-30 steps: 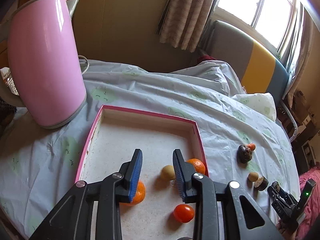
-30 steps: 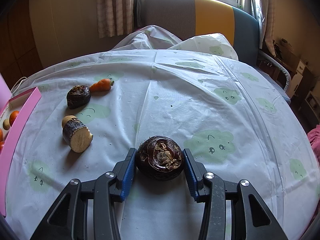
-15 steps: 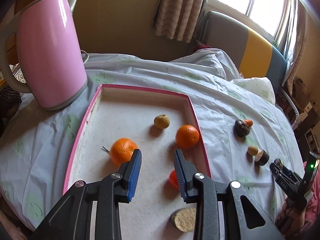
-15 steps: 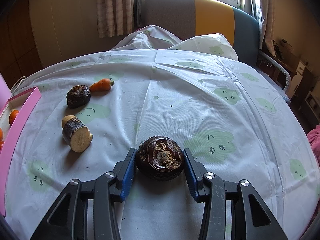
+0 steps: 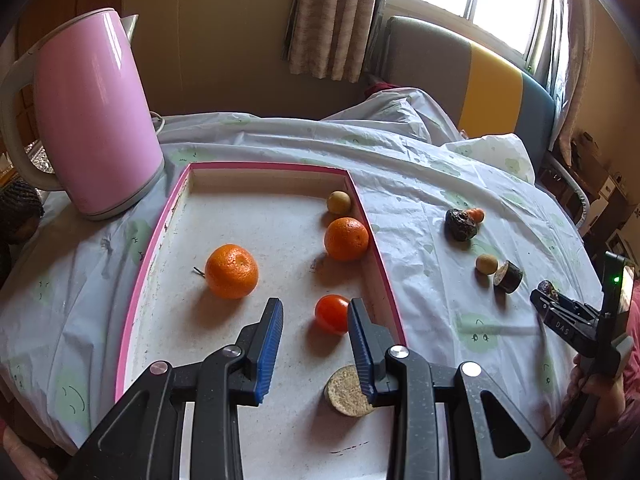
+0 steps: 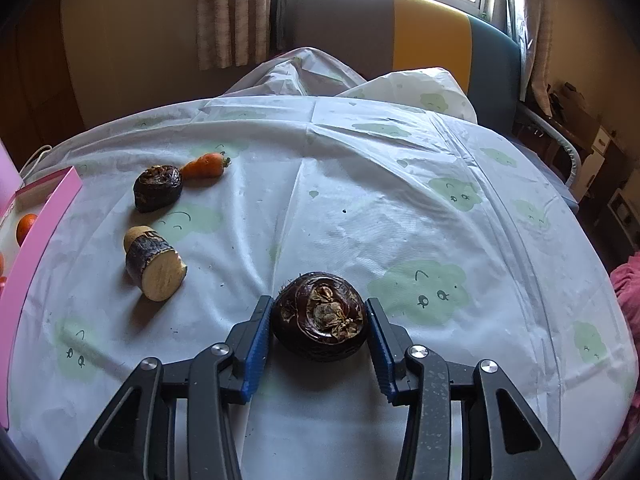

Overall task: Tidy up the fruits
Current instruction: 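Carry the dark mushroom into the tray and open the right gripper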

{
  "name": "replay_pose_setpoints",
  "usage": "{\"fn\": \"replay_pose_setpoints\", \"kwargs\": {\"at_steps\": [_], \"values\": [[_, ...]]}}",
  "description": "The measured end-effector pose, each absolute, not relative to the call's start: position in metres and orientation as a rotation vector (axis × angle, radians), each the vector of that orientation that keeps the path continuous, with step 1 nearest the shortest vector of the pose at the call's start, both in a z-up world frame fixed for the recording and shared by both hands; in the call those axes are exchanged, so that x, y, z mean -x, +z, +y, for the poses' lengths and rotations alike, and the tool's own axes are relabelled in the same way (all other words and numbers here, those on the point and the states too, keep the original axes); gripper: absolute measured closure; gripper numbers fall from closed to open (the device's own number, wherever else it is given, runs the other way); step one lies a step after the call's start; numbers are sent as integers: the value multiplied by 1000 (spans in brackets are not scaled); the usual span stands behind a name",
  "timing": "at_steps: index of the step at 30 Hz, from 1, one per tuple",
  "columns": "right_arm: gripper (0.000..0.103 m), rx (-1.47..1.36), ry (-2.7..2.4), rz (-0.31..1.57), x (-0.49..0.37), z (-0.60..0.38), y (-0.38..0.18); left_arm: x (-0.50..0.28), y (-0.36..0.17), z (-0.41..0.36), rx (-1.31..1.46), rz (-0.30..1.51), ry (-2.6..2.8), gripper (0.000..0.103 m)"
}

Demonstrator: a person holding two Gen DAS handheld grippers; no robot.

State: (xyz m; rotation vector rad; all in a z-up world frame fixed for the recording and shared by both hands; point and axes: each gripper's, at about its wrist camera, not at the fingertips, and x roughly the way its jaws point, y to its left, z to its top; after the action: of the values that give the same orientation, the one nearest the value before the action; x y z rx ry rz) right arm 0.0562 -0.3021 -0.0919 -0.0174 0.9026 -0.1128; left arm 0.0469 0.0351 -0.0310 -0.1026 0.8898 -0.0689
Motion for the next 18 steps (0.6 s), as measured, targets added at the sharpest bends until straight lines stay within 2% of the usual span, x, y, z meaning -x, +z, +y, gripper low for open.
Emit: {"fn": "replay_pose_setpoints", "kwargs": {"at_steps": [10, 18], "values": [[58, -23, 24, 881, -23, -269, -67, -42, -39, 44, 127, 912, -56, 69], [58, -26, 293, 910, -21, -197, -56, -39, -38, 51, 139, 899, -44, 69]]}}
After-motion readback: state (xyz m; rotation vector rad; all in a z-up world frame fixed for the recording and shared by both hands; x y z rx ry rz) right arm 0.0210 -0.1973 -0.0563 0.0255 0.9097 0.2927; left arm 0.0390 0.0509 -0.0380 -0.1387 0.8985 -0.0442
